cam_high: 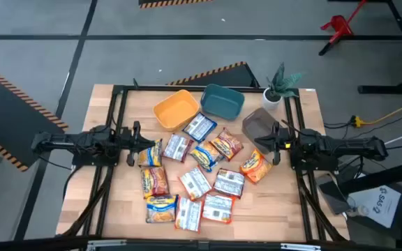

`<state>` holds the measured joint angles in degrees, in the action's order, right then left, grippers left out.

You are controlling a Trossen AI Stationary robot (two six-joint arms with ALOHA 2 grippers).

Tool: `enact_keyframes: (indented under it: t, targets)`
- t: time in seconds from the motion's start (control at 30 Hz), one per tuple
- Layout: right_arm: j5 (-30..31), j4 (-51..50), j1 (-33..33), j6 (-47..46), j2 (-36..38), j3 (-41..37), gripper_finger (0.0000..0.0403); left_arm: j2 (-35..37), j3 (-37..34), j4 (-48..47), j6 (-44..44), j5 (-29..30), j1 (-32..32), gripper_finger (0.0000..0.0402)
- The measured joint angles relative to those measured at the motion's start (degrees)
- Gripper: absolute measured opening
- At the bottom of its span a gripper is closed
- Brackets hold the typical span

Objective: Sort Maruchan noodles

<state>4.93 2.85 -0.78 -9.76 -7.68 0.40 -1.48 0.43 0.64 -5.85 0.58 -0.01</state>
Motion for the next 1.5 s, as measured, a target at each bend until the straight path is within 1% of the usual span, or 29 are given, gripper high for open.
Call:
enact_keyframes:
  t: [1.23,1.27,1.33,1.4,1.5]
  targets:
    - [0.0,0.0,0.0,0.0,0.0,0.0,0.0,0.0,0.0,0.0,0.0,0.0,0.0,0.0015]
    - [0.1,0.1,0.0,0.0,0.0,0.0,0.0,0.0,0.0,0.0,0.0,0.0,0.0,0.0015]
    - [2.6,1.6,0.0,-0.3,0.0,0.0,0.0,0.0,0.0,0.0,0.0,0.0,0.0,0.0015]
    - [3.4,2.8,0.0,-3.5,0.0,0.0,0.0,0.0,0.0,0.0,0.0,0.0,0.0,0.0015]
    - [0.6,7.8,0.0,-13.6,0.3,0.1,0.0,0.0,0.0,0.0,0.0,0.0,0.0,0.0015]
